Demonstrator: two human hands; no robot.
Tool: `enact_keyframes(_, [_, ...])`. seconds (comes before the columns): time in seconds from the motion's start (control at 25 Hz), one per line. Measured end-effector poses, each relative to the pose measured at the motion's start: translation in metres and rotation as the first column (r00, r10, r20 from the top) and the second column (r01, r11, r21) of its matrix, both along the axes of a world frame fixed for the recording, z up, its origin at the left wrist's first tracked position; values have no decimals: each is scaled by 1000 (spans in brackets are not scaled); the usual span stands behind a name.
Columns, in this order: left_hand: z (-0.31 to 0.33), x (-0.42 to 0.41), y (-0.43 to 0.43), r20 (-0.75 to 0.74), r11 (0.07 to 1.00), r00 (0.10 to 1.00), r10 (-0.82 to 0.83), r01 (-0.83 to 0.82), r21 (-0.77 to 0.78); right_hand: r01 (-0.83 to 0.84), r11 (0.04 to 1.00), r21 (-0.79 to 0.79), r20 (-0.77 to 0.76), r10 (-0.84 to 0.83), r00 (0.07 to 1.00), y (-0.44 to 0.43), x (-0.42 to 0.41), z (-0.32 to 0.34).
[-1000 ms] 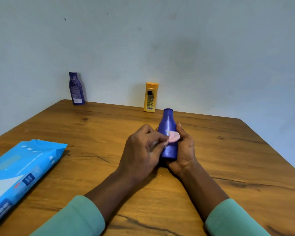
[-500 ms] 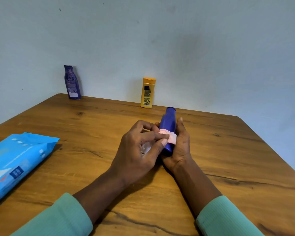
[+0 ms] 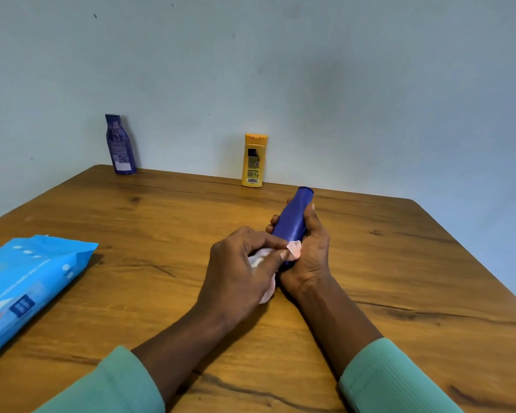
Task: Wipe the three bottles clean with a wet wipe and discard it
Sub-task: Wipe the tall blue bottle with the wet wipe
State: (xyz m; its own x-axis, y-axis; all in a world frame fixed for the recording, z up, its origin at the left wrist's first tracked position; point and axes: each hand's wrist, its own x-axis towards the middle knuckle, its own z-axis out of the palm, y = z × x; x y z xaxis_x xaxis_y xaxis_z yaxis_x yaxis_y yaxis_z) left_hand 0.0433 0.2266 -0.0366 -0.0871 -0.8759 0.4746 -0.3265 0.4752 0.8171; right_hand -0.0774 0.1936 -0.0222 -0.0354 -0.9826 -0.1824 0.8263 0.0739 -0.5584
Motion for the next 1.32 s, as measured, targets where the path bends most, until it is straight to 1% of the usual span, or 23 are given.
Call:
enact_keyframes(0.04, [0, 0, -4, -15, 1000, 1000, 22, -22, 18, 8, 1000, -9, -23, -9, 1000, -1, 0, -1])
enact_keyframes(0.12, [2, 3, -11, -99, 991, 992, 82, -71, 113, 25, 999, -22, -111, -27, 993, -1, 2, -4])
enact_keyframes(0.16, [3, 4, -11, -117, 987, 989, 90, -73, 141, 32, 999, -20, -132, -35, 991, -1, 2, -4])
enact_keyframes(0.2, [4, 3, -9, -118, 989, 991, 66, -50, 136, 34, 999, -11, -130, -36, 991, -1, 3, -4])
enact_keyframes(0.28, [4, 0, 1, -103, 993, 994, -48, 59, 104, 38, 999, 12, -92, -36, 995, -1, 3, -3])
enact_keyframes(0.32, [3, -2, 3, -103, 991, 992, -80, 90, 101, 34, 999, 21, -80, -32, 996, -2, 2, -1])
enact_keyframes(0.36, [3, -1, 0, -118, 991, 991, -67, 80, 109, 28, 999, 21, -84, -26, 996, -2, 3, -1])
enact_keyframes(0.44, [0, 3, -14, -187, 988, 982, 39, -9, 155, 24, 1000, 6, -130, -23, 991, -3, 5, -2])
enact_keyframes(0.52, [0, 7, -19, -185, 982, 975, 126, -95, 166, 53, 998, -20, -166, -55, 985, -4, 7, -2])
enact_keyframes(0.56, [0, 7, -18, -144, 986, 980, 140, -124, 116, 63, 998, -32, -175, -67, 982, -5, 7, -2])
enact_keyframes(0.64, [2, 5, -12, -5, 990, 991, 133, -134, -54, 111, 993, -37, -171, -116, 978, -7, 7, -2])
enact_keyframes(0.68, [2, 5, -13, 36, 984, 990, 137, -132, -121, 149, 988, -32, -182, -153, 971, -9, 8, -2])
enact_keyframes(0.72, [3, 6, -16, 39, 978, 988, 152, -144, -151, 181, 983, -28, -220, -183, 958, -10, 9, -1])
enact_keyframes(0.76, [4, 8, -20, 15, 975, 984, 176, -172, -141, 190, 981, -30, -277, -191, 942, -11, 10, -2])
enact_keyframes(0.84, [5, 14, -29, -35, 968, 971, 238, -240, -73, 134, 990, -51, -356, -144, 923, -11, 10, -7])
enact_keyframes(0.92, [3, 18, -34, -17, 961, 963, 270, -271, -56, 58, 995, -78, -363, -83, 928, -10, 10, -9])
enact_keyframes(1.0, [1, 18, -37, 23, 955, 958, 287, -284, -90, -1, 995, -95, -387, -36, 921, -9, 9, -10])
enact_keyframes(1.08, [2, 18, -42, 20, 950, 953, 303, -300, -83, -49, 993, -108, -473, -9, 881, -9, 10, -10])
enact_keyframes(1.12, [3, 19, -46, 4, 952, 953, 304, -304, -47, -63, 992, -110, -519, -3, 855, -9, 12, -10])
enact_keyframes(1.2, [4, 25, -54, -74, 966, 966, 250, -243, 87, -78, 990, -117, -583, -5, 813, -10, 14, -10])
enact_keyframes(1.28, [7, 29, -57, -173, 973, 975, 142, -106, 205, -78, 989, -124, -575, -8, 818, -9, 15, -10])
enact_keyframes(1.32, [8, 28, -55, -176, 975, 979, 106, -67, 211, -79, 989, -127, -552, -5, 834, -9, 14, -10])
